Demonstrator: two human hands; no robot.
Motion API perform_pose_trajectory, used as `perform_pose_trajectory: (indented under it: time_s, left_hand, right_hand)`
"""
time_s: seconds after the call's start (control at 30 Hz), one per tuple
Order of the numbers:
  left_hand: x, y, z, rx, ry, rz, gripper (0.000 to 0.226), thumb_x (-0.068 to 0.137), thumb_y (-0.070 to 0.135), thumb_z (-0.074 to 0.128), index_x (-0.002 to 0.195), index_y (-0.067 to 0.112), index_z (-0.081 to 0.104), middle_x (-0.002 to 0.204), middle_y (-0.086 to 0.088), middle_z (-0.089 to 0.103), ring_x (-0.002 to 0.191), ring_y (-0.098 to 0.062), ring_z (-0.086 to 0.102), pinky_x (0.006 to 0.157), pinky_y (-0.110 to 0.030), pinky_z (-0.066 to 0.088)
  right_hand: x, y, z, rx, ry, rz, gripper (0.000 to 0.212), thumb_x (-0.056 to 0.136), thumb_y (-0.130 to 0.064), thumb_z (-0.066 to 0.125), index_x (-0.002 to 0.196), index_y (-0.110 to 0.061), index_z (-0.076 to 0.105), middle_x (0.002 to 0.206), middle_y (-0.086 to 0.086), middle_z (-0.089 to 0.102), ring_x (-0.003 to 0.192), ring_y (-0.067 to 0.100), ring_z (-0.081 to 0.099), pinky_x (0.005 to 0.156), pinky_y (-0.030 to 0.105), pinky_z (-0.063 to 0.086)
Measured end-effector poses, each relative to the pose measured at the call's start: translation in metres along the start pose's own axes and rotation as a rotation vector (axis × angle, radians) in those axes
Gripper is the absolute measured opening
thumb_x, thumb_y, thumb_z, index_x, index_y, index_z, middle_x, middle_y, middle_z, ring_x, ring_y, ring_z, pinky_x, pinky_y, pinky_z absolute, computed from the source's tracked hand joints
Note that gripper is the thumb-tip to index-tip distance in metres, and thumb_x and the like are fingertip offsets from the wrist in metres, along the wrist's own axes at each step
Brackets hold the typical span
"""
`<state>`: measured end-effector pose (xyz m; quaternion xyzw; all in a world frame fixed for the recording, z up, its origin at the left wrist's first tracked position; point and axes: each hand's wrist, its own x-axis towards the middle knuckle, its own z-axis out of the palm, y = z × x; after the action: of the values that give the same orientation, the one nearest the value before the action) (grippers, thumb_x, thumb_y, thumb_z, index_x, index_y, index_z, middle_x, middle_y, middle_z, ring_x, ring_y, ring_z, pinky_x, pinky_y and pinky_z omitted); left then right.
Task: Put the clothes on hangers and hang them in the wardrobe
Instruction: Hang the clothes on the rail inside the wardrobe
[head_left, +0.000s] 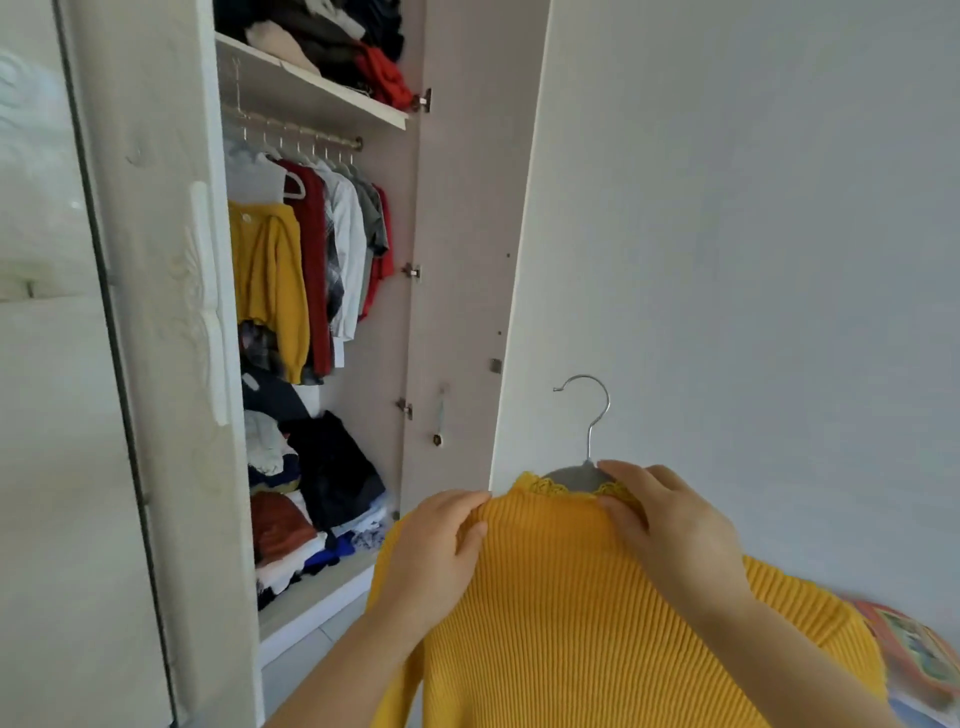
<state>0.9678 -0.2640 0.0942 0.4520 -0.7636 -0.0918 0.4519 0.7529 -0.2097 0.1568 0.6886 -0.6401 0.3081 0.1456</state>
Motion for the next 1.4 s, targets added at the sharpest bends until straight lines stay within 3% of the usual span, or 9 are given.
perform_pose_trajectory:
  time_s: [0.1, 0.33, 0.53, 0.63, 0.73, 0.83, 0.97, 1.1, 1.4]
  left_hand:
    - [0.042, -0.024, 0.009, 0.08, 0.042, -0.06, 0.033, 0.093, 0.025, 0.051, 0.127, 0.026, 0.052, 0.115, 0.02, 0.05, 0.104, 0.01, 0.037, 0.086, 0.004, 0.021]
    - [0.131, -0.1, 0.022, 0.194, 0.137, -0.167, 0.036, 0.094, 0.022, 0.05, 0.129, 0.026, 0.05, 0.124, 0.014, 0.052, 0.113, 0.002, 0.042, 0.092, -0.007, 0.023]
    - [0.22, -0.187, 0.033, 0.215, 0.196, -0.172, 0.037, 0.093, 0.02, 0.051, 0.13, 0.025, 0.049, 0.126, 0.012, 0.052, 0.115, -0.001, 0.043, 0.096, -0.01, 0.025]
    - [0.268, -0.227, 0.032, 0.218, 0.225, -0.177, 0.04, 0.092, 0.02, 0.052, 0.131, 0.026, 0.047, 0.129, 0.012, 0.049, 0.11, 0.007, 0.035, 0.095, -0.007, 0.021]
    - [0.315, -0.265, 0.025, 0.223, 0.254, -0.192, 0.04, 0.093, 0.022, 0.051, 0.133, 0.027, 0.046, 0.131, 0.012, 0.048, 0.116, 0.003, 0.038, 0.097, -0.009, 0.022]
    - [0.357, -0.3, 0.015, 0.247, 0.28, -0.21, 0.04, 0.093, 0.021, 0.052, 0.132, 0.026, 0.047, 0.13, 0.012, 0.048, 0.119, -0.001, 0.04, 0.1, -0.012, 0.025]
    - [0.403, -0.351, -0.001, 0.284, 0.317, -0.239, 0.04, 0.093, 0.021, 0.052, 0.132, 0.027, 0.047, 0.128, 0.013, 0.047, 0.117, 0.001, 0.038, 0.098, -0.012, 0.024]
    - [0.443, -0.399, -0.024, 0.359, 0.373, -0.281, 0.041, 0.093, 0.021, 0.052, 0.133, 0.025, 0.046, 0.13, 0.01, 0.046, 0.119, -0.003, 0.039, 0.098, -0.014, 0.025]
    - [0.52, -0.486, -0.1, 0.581, 0.453, -0.378, 0.043, 0.093, 0.026, 0.051, 0.135, 0.027, 0.042, 0.135, 0.011, 0.044, 0.121, -0.005, 0.04, 0.099, -0.015, 0.026]
  right_hand:
    - [0.064, 0.011, 0.034, 0.017, -0.025, -0.099, 0.036, 0.094, -0.044, 0.04, 0.128, -0.038, 0.048, 0.107, -0.015, 0.056, 0.086, 0.008, 0.058, 0.061, 0.018, 0.041]
    - [0.187, 0.012, 0.124, 0.083, -0.022, -0.285, 0.034, 0.094, -0.042, 0.041, 0.127, -0.036, 0.05, 0.11, -0.012, 0.059, 0.087, 0.011, 0.061, 0.06, 0.02, 0.042]
    - [0.291, 0.001, 0.204, 0.098, 0.033, -0.342, 0.031, 0.092, -0.035, 0.051, 0.122, -0.032, 0.056, 0.103, -0.007, 0.063, 0.079, 0.013, 0.062, 0.053, 0.018, 0.038]
    - [0.348, -0.009, 0.24, 0.097, 0.017, -0.366, 0.033, 0.095, -0.039, 0.044, 0.127, -0.034, 0.05, 0.112, -0.009, 0.06, 0.087, 0.014, 0.061, 0.061, 0.022, 0.044]
    - [0.402, -0.022, 0.273, 0.114, 0.035, -0.389, 0.034, 0.095, -0.039, 0.042, 0.128, -0.033, 0.05, 0.113, -0.008, 0.06, 0.086, 0.014, 0.061, 0.058, 0.017, 0.038]
    - [0.452, -0.038, 0.305, 0.159, 0.031, -0.406, 0.035, 0.094, -0.038, 0.043, 0.127, -0.031, 0.051, 0.111, -0.006, 0.06, 0.082, 0.014, 0.06, 0.054, 0.015, 0.034]
    - [0.517, -0.066, 0.354, 0.228, 0.044, -0.461, 0.034, 0.093, -0.038, 0.047, 0.125, -0.031, 0.053, 0.107, -0.005, 0.06, 0.079, 0.016, 0.062, 0.053, 0.021, 0.035]
    - [0.579, -0.102, 0.403, 0.3, 0.071, -0.552, 0.034, 0.093, -0.037, 0.048, 0.125, -0.03, 0.054, 0.109, -0.001, 0.061, 0.084, 0.023, 0.063, 0.056, 0.027, 0.04]
    - [0.707, -0.206, 0.473, 0.447, 0.068, -0.733, 0.036, 0.093, -0.041, 0.046, 0.128, -0.036, 0.049, 0.108, -0.008, 0.057, 0.092, 0.018, 0.059, 0.061, 0.031, 0.046]
